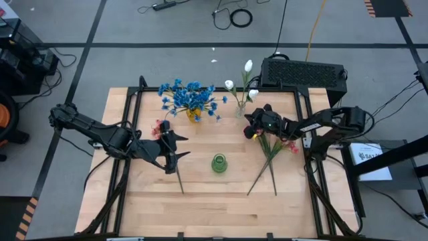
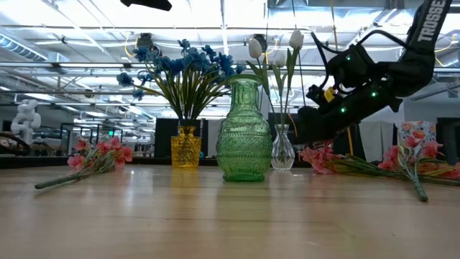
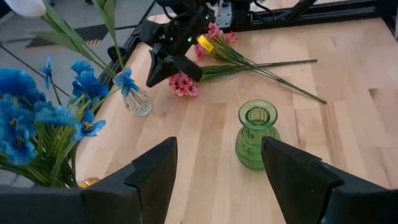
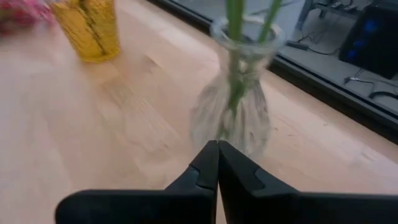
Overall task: Sort flowers into vase by color
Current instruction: Put the left pink flowers into the green vase
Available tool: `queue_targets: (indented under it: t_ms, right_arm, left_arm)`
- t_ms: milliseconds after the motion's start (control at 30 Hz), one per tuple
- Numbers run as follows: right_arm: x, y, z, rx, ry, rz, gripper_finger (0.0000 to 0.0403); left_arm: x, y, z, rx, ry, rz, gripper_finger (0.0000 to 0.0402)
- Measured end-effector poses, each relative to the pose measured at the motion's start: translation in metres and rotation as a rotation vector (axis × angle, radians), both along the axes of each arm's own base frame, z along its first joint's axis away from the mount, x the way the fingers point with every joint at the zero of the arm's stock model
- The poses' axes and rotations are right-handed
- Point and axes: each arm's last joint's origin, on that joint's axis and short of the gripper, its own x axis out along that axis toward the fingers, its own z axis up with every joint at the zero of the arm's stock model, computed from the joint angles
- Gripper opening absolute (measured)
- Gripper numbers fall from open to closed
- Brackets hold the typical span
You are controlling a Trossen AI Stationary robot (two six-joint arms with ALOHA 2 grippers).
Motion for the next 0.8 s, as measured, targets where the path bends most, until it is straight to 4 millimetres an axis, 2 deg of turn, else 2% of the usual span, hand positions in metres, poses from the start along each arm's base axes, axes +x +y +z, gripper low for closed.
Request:
queue_targets:
  t_ms: [233,400,600,800]
  right_arm:
    - [-0.002,0.018,0.016,0.039,-0.029,0.055,0.0002]
    - [-0.008,0.041,0.029,0.165,-0.036,0.190,0.0003]
    - [-0.017,0.063,0.031,0.209,0.049,0.270,0.0004]
    - [-0.018,0.067,0.045,0.207,-0.067,0.248,0.0004]
  left_arm:
    - [-0.001,-0.002,-0.002,-0.165,0.002,0.023,0.0239]
    - [-0.004,-0.010,-0.009,-0.332,0.064,0.013,0.0239]
    - [-0.005,-0.039,-0.031,-0.494,0.179,0.095,0.0239]
    - [0.006,-0.067,-0.070,-0.588,0.251,0.285,0.0239]
